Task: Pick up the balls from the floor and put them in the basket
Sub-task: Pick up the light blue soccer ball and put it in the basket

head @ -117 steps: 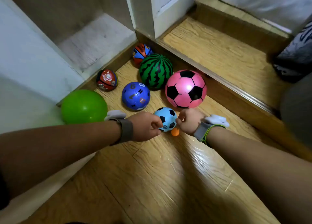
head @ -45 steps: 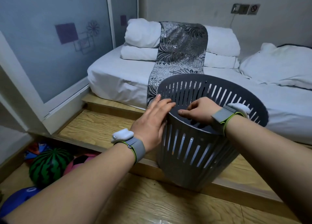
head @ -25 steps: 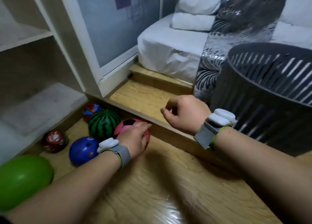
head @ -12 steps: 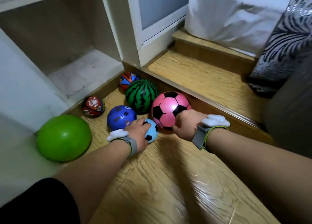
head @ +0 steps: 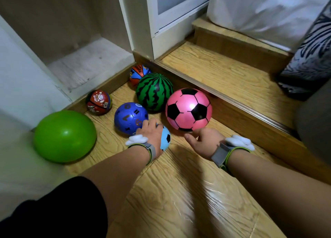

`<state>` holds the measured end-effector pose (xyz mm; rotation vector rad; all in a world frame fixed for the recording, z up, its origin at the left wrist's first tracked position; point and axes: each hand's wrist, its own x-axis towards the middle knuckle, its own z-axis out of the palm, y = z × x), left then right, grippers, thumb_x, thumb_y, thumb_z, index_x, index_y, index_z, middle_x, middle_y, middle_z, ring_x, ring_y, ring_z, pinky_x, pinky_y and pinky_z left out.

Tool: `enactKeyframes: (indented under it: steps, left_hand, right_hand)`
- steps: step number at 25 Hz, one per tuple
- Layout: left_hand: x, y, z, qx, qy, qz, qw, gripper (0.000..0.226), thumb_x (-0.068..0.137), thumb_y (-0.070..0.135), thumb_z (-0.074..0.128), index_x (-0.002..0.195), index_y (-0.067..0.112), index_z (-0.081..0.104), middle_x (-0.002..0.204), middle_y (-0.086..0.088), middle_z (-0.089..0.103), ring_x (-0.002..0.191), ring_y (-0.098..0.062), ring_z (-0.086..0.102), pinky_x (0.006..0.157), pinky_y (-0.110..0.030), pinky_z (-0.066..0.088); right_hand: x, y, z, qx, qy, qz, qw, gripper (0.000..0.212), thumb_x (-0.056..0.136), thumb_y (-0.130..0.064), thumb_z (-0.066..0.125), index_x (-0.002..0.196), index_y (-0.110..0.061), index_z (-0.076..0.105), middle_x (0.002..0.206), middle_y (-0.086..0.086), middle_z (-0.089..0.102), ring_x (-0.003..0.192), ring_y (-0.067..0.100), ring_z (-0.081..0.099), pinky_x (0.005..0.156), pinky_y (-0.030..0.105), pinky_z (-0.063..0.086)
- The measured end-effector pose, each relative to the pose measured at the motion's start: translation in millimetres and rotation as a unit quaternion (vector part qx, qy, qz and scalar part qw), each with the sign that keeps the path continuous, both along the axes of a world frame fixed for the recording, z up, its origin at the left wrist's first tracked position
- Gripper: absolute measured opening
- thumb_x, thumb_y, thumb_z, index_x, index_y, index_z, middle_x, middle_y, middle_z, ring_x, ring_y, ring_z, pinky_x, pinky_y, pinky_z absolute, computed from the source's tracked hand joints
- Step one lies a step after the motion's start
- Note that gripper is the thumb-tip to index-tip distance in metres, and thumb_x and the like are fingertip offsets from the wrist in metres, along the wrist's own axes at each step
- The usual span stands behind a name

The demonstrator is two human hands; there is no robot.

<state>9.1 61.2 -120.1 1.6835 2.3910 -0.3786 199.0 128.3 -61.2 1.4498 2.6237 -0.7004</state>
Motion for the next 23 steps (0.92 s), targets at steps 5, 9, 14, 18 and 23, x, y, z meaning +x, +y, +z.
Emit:
enactKeyframes:
  steps: [5,9,14,18,23]
  left_hand:
    - [-3,-15,-2,-0.014,-0.109,0.075,0.991,0.097,0.054,0.046,0.088,0.129,0.034,0.029,0.132,0.0,0.045,0.106,-0.035,0.059,0.084,-0.052,0.055]
    - [9,-18,4,0.008,-0.146,0.067,0.987,0.101,0.059,0.05,0.088,0.141,0.023,0.036,0.136,-0.003,0.043,0.121,-0.033,0.051,0.097,-0.046,0.05]
    - [29,-10,31,0.141,-0.328,0.127,0.925,0.091,0.052,0.051,0.09,0.131,0.024,0.052,0.123,0.003,0.056,0.109,-0.018,0.061,0.094,-0.035,0.053]
    - [59,0,57,0.191,-0.433,0.134,0.871,0.09,0.044,0.053,0.087,0.125,0.03,0.054,0.116,0.005,0.066,0.101,-0.014,0.069,0.091,-0.04,0.059]
    - [78,17,103,0.204,-0.489,0.105,0.841,0.103,0.046,0.04,0.098,0.137,0.025,0.052,0.127,0.003,0.064,0.11,-0.014,0.067,0.094,-0.037,0.059]
  right_hand:
    - [2,-6,0,-0.048,-0.014,-0.013,0.999,0.045,0.101,-0.049,0.052,0.109,-0.013,0.077,0.107,0.01,0.077,0.1,0.031,0.07,0.076,0.03,0.05]
    - [12,-1,7,-0.114,-0.026,-0.049,0.992,0.045,0.098,-0.051,0.056,0.114,-0.012,0.074,0.109,0.012,0.077,0.094,0.028,0.072,0.086,0.042,0.06]
    - [25,15,29,-0.244,0.093,-0.165,0.951,0.052,0.09,-0.055,0.068,0.13,-0.022,0.062,0.109,0.01,0.071,0.091,0.031,0.076,0.073,0.047,0.066]
    - [43,31,52,-0.324,0.199,-0.204,0.902,0.065,0.084,-0.048,0.08,0.14,-0.024,0.058,0.123,0.006,0.07,0.097,0.028,0.074,0.084,0.05,0.064]
    - [65,43,77,-0.405,0.264,-0.203,0.852,0.066,0.075,-0.047,0.086,0.134,-0.031,0.059,0.118,0.004,0.072,0.1,0.03,0.075,0.085,0.056,0.062]
